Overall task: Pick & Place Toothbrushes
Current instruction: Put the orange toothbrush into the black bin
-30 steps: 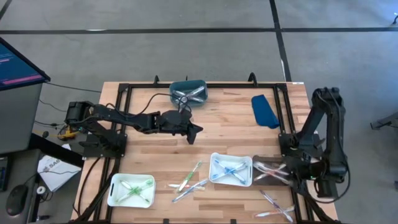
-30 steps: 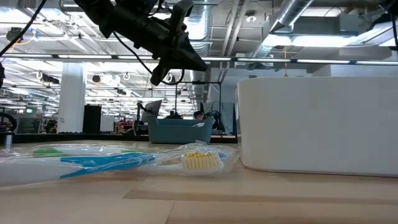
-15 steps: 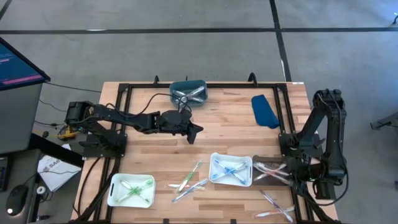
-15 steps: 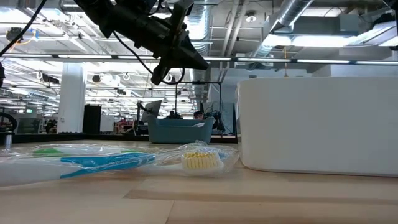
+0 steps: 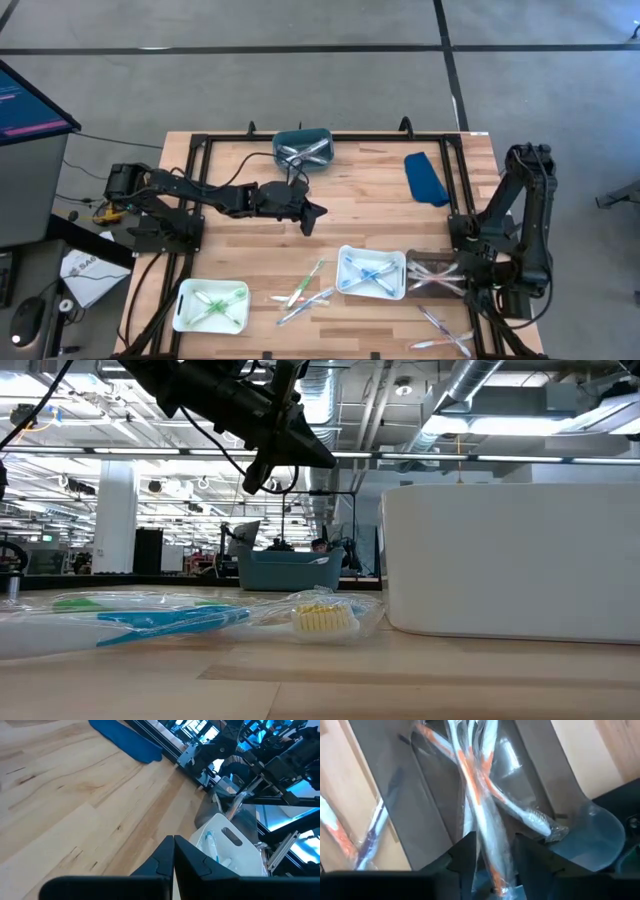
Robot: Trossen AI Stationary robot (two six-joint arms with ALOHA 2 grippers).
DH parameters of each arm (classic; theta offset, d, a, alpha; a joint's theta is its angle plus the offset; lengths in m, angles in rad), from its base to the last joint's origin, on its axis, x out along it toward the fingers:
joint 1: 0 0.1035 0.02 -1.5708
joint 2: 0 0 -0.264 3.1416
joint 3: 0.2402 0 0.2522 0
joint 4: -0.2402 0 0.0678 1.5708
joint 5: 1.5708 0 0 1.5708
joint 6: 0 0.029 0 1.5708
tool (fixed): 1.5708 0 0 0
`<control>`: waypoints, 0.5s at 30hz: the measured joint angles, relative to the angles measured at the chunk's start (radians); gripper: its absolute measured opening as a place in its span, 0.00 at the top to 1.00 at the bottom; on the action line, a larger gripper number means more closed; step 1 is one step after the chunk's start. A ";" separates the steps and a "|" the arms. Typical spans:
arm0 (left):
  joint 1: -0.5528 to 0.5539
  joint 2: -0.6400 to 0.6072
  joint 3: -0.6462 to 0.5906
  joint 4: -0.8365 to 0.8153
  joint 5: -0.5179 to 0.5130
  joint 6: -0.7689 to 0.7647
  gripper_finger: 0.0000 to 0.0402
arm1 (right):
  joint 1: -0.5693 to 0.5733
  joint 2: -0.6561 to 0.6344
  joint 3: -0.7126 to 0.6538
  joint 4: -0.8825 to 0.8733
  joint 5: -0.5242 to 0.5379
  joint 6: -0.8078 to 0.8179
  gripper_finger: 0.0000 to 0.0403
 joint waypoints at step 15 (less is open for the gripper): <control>-0.002 0.000 0.000 0.003 -0.004 0.000 0.99 | -0.138 -0.153 0.002 0.081 0.001 -0.105 0.68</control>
